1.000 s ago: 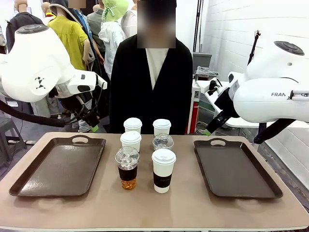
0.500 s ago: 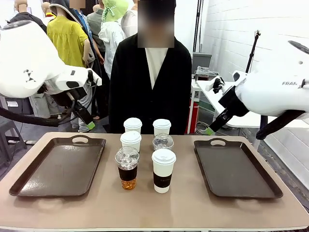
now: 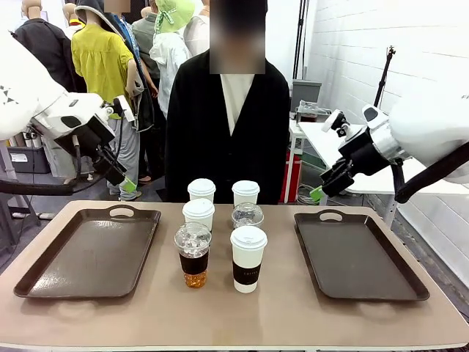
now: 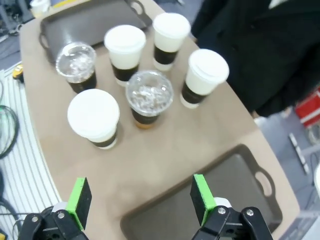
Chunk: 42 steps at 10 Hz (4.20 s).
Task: Distribute the coffee onto the tray.
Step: Pick up one iced Americano and place it on the right Handle tray.
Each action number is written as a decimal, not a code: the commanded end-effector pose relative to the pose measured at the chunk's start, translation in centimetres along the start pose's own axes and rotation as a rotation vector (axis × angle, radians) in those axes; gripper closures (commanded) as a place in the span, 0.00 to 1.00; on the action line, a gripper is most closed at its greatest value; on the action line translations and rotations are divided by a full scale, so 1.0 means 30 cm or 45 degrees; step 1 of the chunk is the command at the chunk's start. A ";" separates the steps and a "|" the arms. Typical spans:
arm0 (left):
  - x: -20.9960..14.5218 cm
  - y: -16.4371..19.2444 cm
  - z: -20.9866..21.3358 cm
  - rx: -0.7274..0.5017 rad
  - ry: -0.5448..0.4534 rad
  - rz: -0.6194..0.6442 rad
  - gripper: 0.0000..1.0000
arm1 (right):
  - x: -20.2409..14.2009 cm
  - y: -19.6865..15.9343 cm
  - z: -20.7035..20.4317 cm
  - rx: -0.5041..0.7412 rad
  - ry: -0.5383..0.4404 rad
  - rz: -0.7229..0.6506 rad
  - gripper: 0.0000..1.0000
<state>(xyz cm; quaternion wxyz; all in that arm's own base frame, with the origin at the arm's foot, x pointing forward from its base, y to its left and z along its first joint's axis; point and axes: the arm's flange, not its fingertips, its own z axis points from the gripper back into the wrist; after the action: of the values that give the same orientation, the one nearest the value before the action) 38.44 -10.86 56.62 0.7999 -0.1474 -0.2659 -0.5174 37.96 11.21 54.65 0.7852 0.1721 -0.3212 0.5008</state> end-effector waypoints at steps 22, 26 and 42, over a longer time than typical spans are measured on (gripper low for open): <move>-0.041 0.003 -0.046 -0.145 -0.013 -0.173 0.00 | -0.042 -0.014 -0.012 0.119 -0.056 0.128 0.00; -0.041 0.003 -0.046 -0.145 -0.013 -0.173 0.00 | -0.042 -0.014 -0.012 0.119 -0.056 0.128 0.00; -0.041 0.003 -0.046 -0.145 -0.013 -0.173 0.00 | -0.075 -0.413 -0.249 0.245 0.325 0.385 0.00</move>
<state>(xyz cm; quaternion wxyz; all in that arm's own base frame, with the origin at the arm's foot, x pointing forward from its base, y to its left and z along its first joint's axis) 38.38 -10.78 54.85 0.7602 -0.1679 -0.2431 -0.5786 51.18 8.82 49.45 0.7302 0.1109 -0.1598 0.6550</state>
